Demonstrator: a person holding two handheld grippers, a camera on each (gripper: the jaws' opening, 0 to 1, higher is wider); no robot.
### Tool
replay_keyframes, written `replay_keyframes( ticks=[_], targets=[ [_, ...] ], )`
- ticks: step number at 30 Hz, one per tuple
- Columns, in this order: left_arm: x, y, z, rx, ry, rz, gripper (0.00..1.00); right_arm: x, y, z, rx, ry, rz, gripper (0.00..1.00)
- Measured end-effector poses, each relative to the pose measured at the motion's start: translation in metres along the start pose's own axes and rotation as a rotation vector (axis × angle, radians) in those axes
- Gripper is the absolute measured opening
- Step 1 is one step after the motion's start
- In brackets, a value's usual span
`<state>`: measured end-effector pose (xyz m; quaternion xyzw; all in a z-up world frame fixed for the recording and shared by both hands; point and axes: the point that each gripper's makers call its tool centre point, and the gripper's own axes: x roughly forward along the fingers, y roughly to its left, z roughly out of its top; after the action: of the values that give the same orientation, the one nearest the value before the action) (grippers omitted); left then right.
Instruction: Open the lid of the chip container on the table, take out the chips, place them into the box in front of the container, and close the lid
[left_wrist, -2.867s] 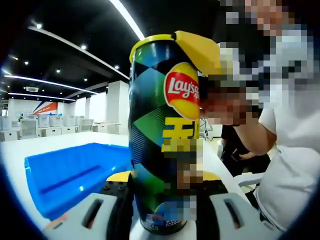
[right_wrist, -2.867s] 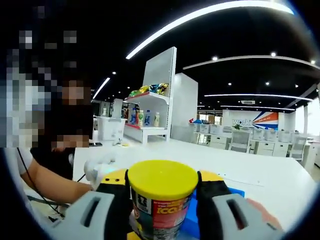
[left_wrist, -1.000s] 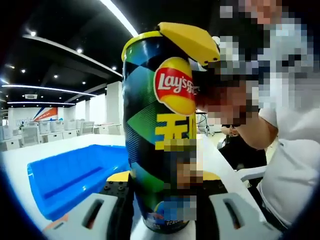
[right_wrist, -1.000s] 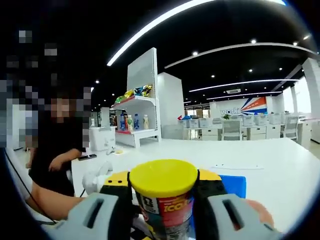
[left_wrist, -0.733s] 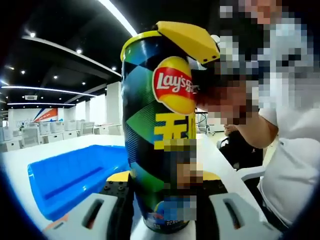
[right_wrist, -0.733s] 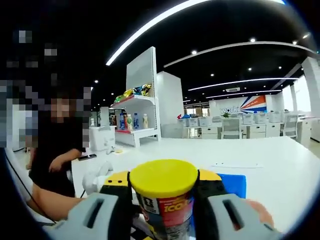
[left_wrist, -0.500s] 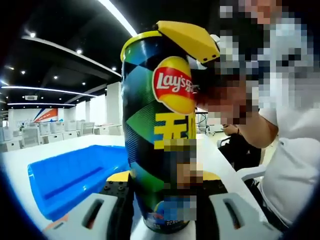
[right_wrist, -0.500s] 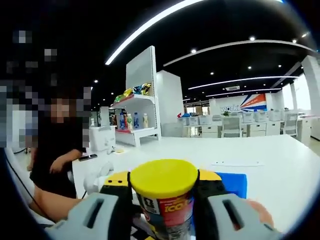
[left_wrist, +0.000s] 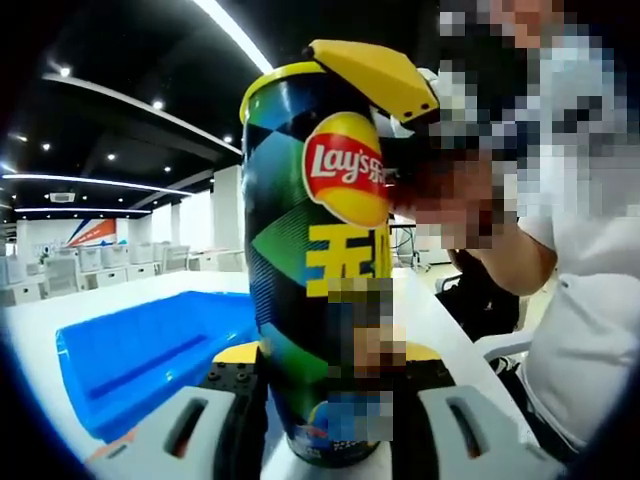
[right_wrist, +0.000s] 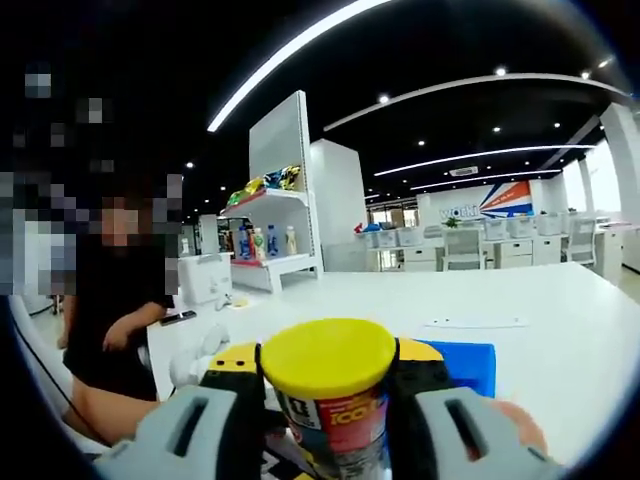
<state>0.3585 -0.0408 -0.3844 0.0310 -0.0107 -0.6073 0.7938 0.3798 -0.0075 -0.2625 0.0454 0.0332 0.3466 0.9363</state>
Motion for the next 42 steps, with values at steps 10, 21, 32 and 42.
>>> replay_keyframes(
  ticks=[10, 21, 32, 42],
  targets=[
    [-0.0001, 0.0003, -0.0002, 0.003, -0.003, 0.002, 0.47, -0.0005, -0.0003, 0.0001, 0.021, 0.012, 0.005, 0.43],
    [-0.0002, 0.0008, -0.0003, 0.005, -0.005, 0.003, 0.47, -0.0005, 0.0000, 0.0006, 0.040, 0.019, 0.012, 0.43],
    [-0.0005, 0.0016, -0.0004, -0.003, 0.002, 0.010, 0.47, 0.0001, 0.0004, 0.0014, 0.013, -0.009, 0.024, 0.46],
    [-0.0005, 0.0029, -0.0002, -0.009, 0.001, 0.019, 0.47, 0.0006, 0.0009, 0.0030, -0.031, -0.056, 0.031, 0.49]
  ],
)
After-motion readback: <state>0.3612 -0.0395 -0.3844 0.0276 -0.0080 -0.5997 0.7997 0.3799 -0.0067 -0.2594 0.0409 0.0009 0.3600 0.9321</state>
